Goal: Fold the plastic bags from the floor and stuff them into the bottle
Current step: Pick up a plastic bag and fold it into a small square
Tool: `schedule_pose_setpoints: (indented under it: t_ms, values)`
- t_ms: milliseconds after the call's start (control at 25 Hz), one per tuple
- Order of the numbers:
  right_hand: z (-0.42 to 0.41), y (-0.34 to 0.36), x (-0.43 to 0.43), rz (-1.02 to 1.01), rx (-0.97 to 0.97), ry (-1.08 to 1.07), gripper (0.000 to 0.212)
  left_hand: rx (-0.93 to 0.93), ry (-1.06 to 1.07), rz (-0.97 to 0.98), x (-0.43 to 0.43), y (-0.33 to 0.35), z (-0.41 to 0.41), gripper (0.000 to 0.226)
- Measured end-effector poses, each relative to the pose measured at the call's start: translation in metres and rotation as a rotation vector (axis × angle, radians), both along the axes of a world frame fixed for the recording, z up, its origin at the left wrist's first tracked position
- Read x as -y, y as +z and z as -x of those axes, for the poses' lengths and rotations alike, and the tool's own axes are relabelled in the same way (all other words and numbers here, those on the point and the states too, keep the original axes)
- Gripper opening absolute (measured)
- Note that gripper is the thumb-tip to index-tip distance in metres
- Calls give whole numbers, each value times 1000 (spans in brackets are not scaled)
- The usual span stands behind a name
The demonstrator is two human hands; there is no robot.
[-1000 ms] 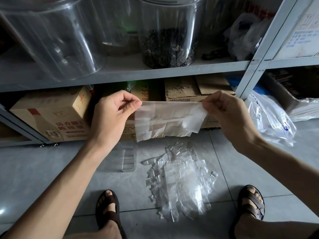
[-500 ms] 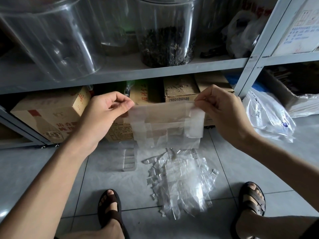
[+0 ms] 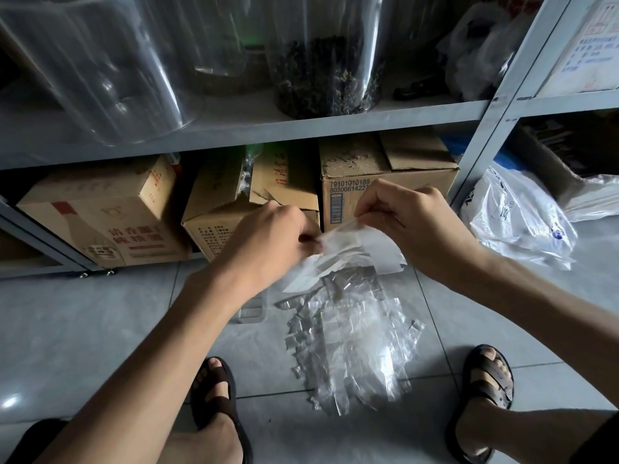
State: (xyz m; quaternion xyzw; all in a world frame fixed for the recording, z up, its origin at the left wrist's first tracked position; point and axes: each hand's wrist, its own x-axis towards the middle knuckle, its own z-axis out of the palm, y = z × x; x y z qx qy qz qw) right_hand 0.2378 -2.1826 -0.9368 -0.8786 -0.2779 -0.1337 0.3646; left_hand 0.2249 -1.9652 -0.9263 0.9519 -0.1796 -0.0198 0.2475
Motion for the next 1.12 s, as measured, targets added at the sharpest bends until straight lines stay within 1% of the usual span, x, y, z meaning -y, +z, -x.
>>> schedule_pose_setpoints:
  t_ms: [120, 240, 440, 560, 680, 760, 840, 920, 960, 1040, 1080, 1120]
  values:
    - [-1, -2, 0, 4, 17, 4, 3, -74, 30, 13, 1, 6, -1, 8]
    - [-1, -3, -3, 35, 34, 15, 5, -139, 61, -40, 2, 9, -1, 5]
    - [3, -6, -6, 51, 34, 38, 6, -118, 147, -66, 1, 9, 0, 10]
    - [7, -6, -7, 47, 33, 64, 9, -93, 209, -40, -1, 8, -1, 14]
    - [12, -5, -9, 42, 40, 68, 11, -78, 176, -18, -4, 7, 1, 27]
    - [17, -4, -12, 38, 8, 131, 13, -33, 130, -22, -5, 6, 0, 34]
    - [24, -1, -14, 65, -66, 253, 18, 6, 74, -10, -6, 6, 1, 33]
    - [30, 5, -12, 27, -155, 305, 21, 49, 9, 39, -6, 6, 2, 29]
    - [30, 8, -10, -23, -177, 273, 21, 81, -17, 58, -7, 6, 3, 26]
    - [23, 9, -3, -182, -208, 126, 8, 125, -27, 93, -8, 5, 5, 26]
    - [16, 6, 0, -252, -228, 41, 6, 145, -32, 109, -8, 5, 6, 27]
    - [9, 2, 3, -283, -260, -20, 10, 173, -46, 112, -8, 5, 7, 29]
